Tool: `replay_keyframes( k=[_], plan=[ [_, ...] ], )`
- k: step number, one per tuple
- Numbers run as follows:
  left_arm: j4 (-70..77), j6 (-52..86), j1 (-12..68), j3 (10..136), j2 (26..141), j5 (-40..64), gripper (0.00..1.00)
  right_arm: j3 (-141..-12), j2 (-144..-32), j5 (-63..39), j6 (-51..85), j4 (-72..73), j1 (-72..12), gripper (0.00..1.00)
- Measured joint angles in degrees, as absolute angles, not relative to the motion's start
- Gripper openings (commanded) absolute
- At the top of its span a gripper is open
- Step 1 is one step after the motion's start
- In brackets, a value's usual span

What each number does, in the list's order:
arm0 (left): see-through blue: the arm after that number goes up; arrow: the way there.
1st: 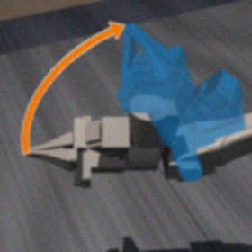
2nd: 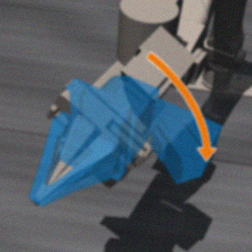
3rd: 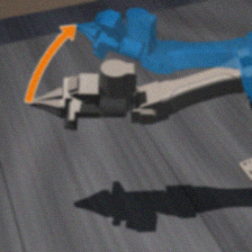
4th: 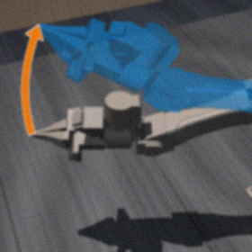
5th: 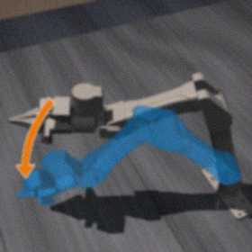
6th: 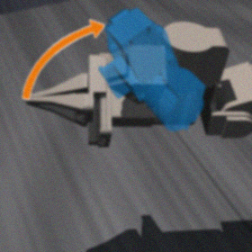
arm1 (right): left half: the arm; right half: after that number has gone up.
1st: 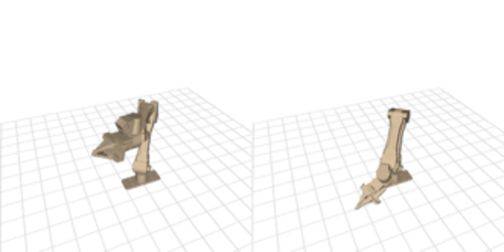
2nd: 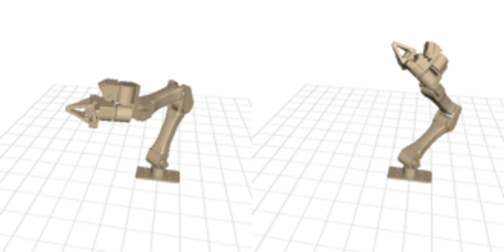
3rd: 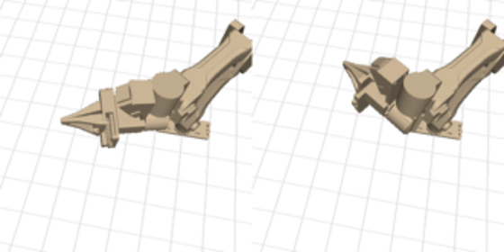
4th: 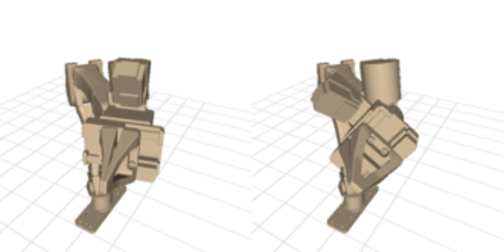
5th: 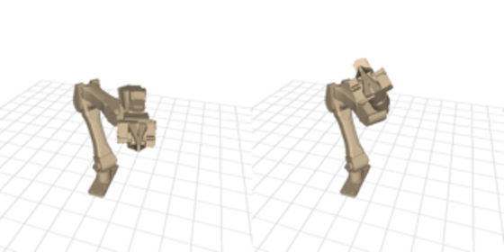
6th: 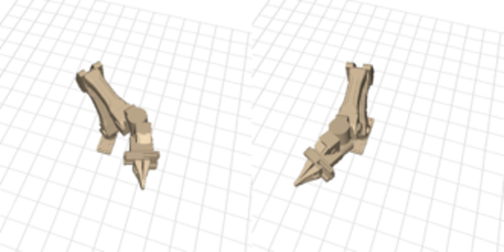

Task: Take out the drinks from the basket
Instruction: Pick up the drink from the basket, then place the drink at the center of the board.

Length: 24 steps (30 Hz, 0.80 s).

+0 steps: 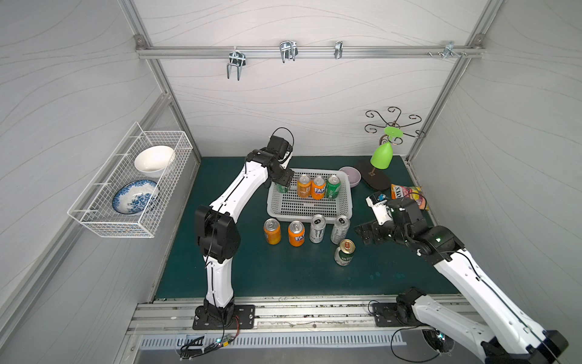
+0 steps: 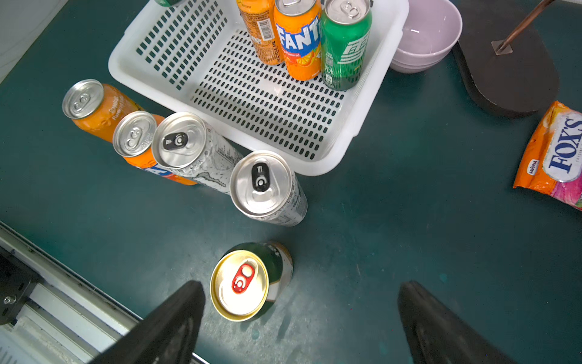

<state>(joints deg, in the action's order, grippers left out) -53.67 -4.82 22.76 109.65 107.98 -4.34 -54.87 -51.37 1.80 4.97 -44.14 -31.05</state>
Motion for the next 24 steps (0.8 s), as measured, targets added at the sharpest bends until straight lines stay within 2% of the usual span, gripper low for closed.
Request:
replay_keyframes(
  k=[11,24],
  plan=[
    [-55.07,0.75,23.33,95.22,88.66,-6.13,0.59,-55.55,-56.36,0.95,4.86,-39.94,-29.89,0.99],
    [-61.54,8.47,27.16,75.68,66.48,-8.54,0.58,-62.33,-66.08,-0.08,2.83,-35.07,-28.67,0.99]
  ],
)
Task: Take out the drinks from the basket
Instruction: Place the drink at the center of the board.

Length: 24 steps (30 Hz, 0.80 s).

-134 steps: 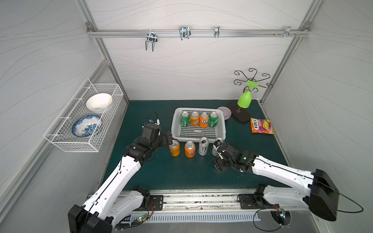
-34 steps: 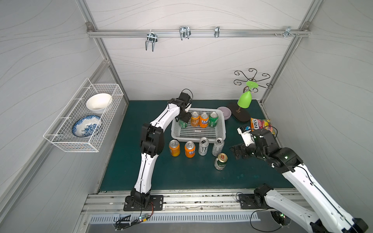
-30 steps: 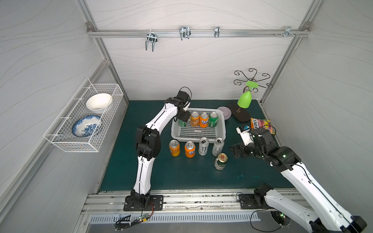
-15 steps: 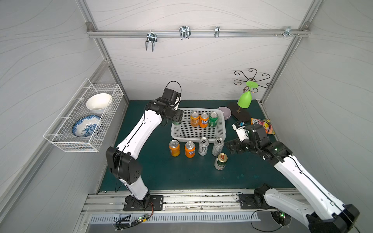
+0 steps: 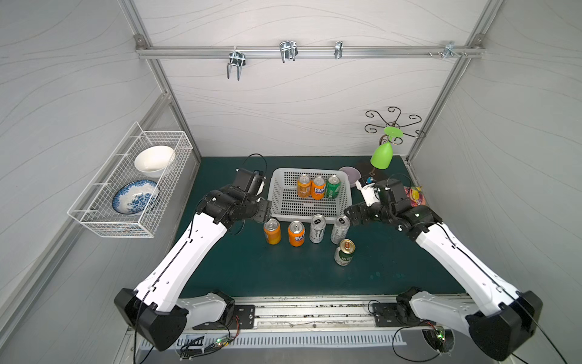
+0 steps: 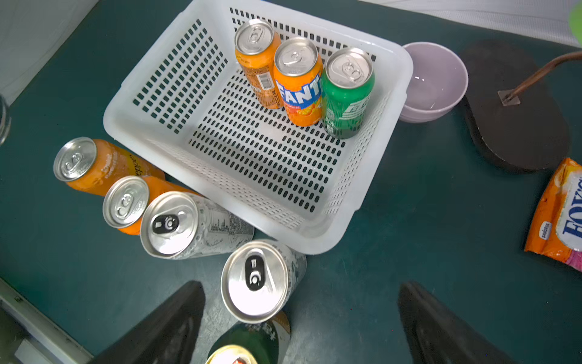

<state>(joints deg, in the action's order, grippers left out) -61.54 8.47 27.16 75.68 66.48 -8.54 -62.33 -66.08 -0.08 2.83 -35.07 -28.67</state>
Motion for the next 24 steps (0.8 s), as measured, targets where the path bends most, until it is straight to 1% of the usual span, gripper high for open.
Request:
replay_keyframes(
  k=[5,9,17,24],
  plan=[
    [-64.25,11.07,28.34,70.48,59.20,-6.85,0.57,-64.23,-69.45,-0.14,1.74,-33.82,-28.32,0.99],
    [-64.99,13.10,29.85,67.33,56.10,-5.39,0.56,-65.89,-72.12,-0.25,1.10,-33.21,-28.12,0.99],
    [-63.94,17.02,36.14,59.02,55.18,-6.85,0.55,-71.22,-79.33,-0.54,-0.73,-32.12,-26.94,0.99],
    [-56.60,20.75,40.56,50.04,53.91,-8.40,0.54,-77.23,-88.64,-0.62,-2.28,-31.77,-26.59,0.99]
  ],
)
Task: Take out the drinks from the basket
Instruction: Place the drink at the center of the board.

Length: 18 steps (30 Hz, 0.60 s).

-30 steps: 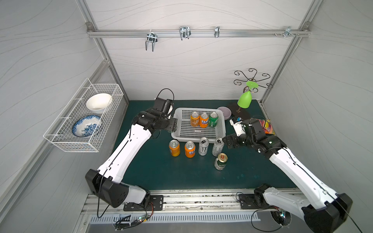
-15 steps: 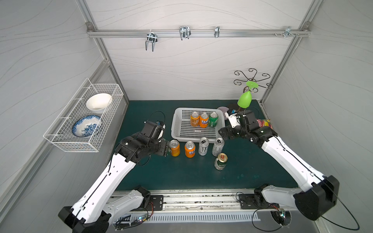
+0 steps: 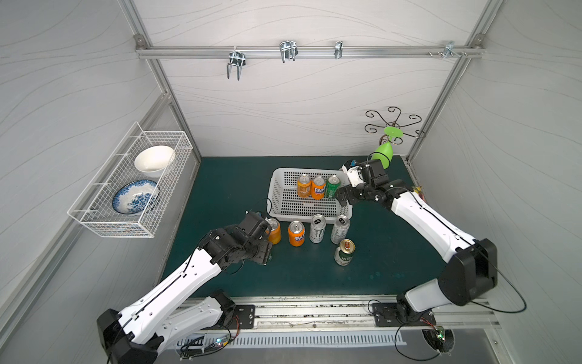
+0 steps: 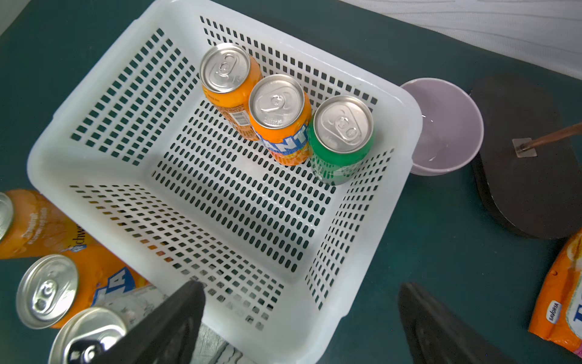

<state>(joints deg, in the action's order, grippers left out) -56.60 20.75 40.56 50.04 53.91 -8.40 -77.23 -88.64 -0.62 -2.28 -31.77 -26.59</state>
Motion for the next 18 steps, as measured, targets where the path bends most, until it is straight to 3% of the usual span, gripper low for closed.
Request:
replay_keyframes(
  k=[18],
  plan=[
    [-44.97,23.35,44.12,43.11,62.76,-12.75,0.57,-86.13,-98.96,0.03,-5.43,-33.12,-26.37,0.99]
  ],
)
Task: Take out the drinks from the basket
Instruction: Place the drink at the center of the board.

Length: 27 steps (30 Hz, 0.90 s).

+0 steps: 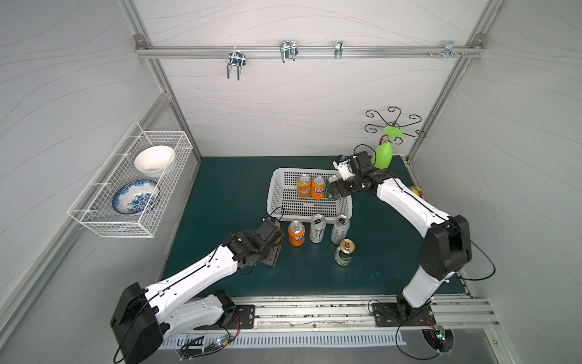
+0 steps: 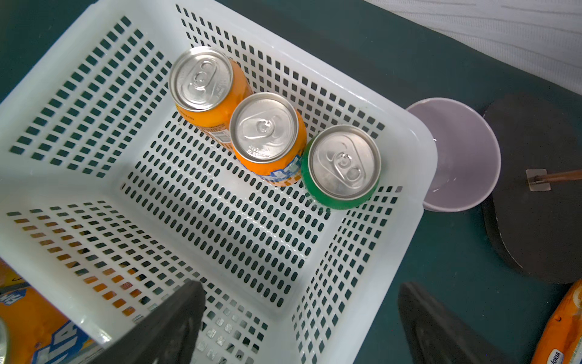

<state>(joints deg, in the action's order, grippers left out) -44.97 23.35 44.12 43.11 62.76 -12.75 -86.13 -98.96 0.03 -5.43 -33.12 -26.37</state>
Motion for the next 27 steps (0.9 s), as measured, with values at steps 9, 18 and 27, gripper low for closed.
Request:
replay_keyframes(
  k=[9,18,27],
  plan=[
    [-44.12,24.14,44.42,42.65,65.04,-12.67,0.74,-89.54,-102.80,-0.08,-6.13,-35.29,-25.36,0.99],
    [-44.23,24.29,44.45,43.66,65.01,-13.58,0.90,-95.61,-108.49,-0.05,-7.55,-37.34,-24.49,0.94],
    [-48.47,23.55,44.58,49.52,62.11,-17.23,0.98,-102.67,-115.00,0.38,-9.76,-40.47,-24.49,0.91]
  ],
)
